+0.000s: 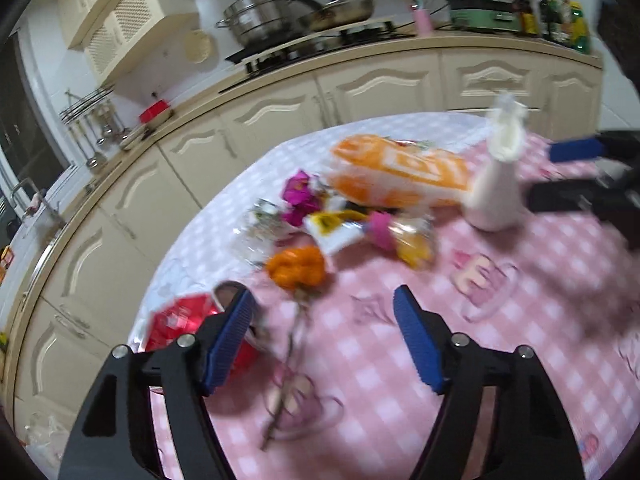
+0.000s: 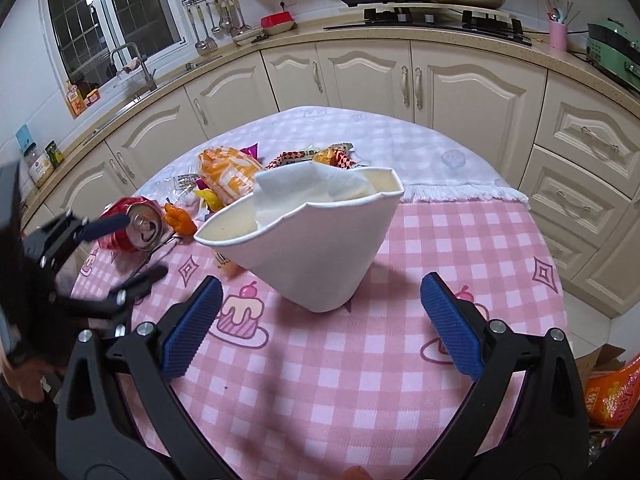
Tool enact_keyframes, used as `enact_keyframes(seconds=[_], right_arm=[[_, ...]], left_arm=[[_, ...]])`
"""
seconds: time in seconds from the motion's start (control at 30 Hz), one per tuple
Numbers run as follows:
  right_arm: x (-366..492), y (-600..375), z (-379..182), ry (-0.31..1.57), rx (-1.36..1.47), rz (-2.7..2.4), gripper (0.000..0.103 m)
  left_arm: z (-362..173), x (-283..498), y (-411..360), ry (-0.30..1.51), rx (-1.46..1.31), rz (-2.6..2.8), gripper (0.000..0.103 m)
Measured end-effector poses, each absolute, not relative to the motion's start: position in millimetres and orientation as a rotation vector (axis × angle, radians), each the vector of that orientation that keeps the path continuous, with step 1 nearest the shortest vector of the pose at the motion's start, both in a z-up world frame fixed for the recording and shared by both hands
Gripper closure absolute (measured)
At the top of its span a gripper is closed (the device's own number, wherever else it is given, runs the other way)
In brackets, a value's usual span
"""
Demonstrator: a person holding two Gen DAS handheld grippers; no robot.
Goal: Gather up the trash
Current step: 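Grasp the orange flower stem with the left gripper while the right gripper grasps the white paper cup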
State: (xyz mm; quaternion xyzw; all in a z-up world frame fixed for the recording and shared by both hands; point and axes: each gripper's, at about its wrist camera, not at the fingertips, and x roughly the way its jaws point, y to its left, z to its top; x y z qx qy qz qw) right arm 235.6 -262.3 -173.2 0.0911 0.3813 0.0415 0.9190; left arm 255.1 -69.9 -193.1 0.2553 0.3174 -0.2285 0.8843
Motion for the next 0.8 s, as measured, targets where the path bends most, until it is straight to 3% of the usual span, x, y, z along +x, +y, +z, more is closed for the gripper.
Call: enact_keyframes(seconds=[0.27, 0.37, 0.43, 0.5, 0.57, 0.6, 0.8], right_arm=[[237.7, -260.1, -172.4, 0.787, 0.175, 0.089, 0.006], [242.1, -259.0, -174.4, 0.792, 0.173, 0.086, 0.006], [249.9, -255.7, -179.5, 0.804, 0.163, 0.086, 0.006], [258.2, -250.2, -185.3, 0.817, 0.145, 0.093, 0.006], [263.6, -247.2, -189.4, 0.814, 0.142, 0.107, 0.007], [265.5, -247.1, -191.1, 0.812, 0.145, 0.115, 0.02], [248.8, -252.1, -185.3, 0.784, 0.183, 0.144, 0.021]], left_arm=[[-217.3, 294.0, -60.7, 0.773, 0.449, -0.448, 0.037], [-219.9, 309.8, -54.5, 0.832, 0.371, -0.511, 0.052], [-219.4, 315.3, -51.3, 0.865, 0.306, -0.561, 0.08], [-219.0, 316.4, -51.6, 0.865, 0.311, -0.538, 0.097], [-218.2, 314.8, -51.5, 0.868, 0.294, -0.531, 0.098], [-218.0, 313.0, -51.4, 0.866, 0.29, -0.528, 0.098], [-210.1, 288.5, -45.3, 0.829, 0.248, -0.502, 0.098]])
